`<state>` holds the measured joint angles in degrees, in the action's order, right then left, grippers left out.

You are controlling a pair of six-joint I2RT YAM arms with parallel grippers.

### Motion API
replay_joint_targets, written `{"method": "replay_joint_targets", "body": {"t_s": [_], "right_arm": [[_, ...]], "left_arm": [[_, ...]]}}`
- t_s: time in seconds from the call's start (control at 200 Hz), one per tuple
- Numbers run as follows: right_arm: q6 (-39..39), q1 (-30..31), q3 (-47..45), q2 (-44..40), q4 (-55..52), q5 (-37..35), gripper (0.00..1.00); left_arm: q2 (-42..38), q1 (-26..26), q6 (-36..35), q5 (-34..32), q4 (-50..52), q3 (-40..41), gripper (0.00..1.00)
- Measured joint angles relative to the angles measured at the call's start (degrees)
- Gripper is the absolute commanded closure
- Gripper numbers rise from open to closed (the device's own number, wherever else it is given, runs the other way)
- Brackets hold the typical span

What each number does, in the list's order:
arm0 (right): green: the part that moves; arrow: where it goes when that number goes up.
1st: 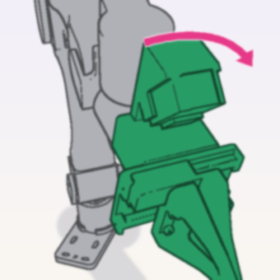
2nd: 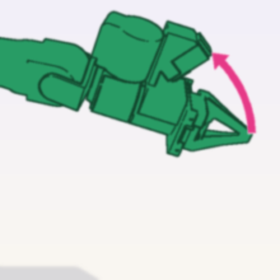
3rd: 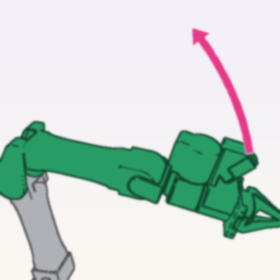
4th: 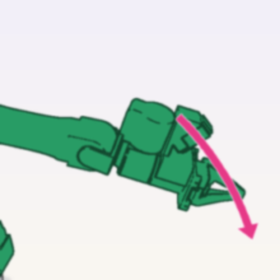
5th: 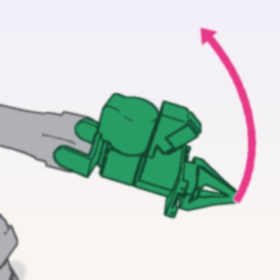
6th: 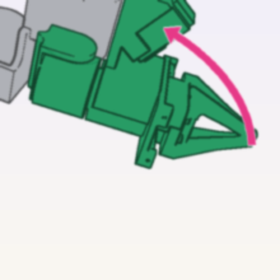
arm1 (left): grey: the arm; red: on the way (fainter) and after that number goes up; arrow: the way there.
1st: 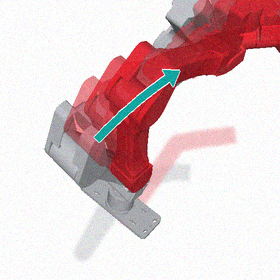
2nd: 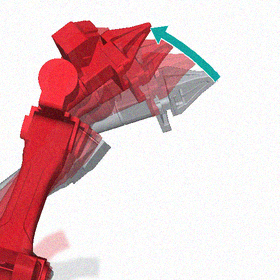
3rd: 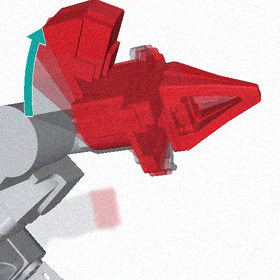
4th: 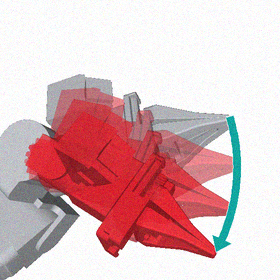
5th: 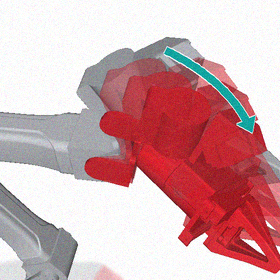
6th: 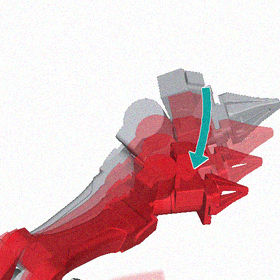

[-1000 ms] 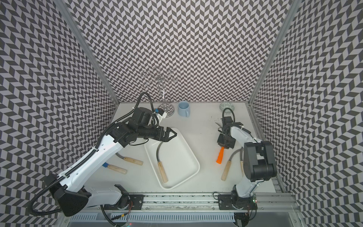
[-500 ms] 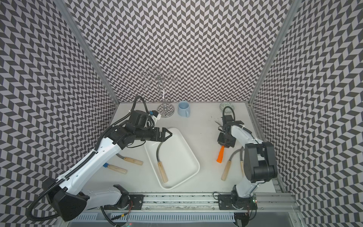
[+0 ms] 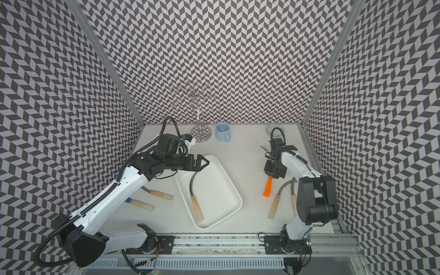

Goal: Put small sickles into storage boxes
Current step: Pick up the sickle at the center of the board.

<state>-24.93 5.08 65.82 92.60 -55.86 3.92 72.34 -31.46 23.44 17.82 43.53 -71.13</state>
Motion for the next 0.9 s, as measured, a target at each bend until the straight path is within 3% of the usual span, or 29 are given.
{"method": "replay_joint_targets", "body": {"t_s": [0.901], "right_arm": [[0.31,6.86,9.44,-0.44,-5.81,1.25,0.85]], "left_arm": [[-4.7,7.98,2.47,3.43,-4.35,12.37,0.01]]}}
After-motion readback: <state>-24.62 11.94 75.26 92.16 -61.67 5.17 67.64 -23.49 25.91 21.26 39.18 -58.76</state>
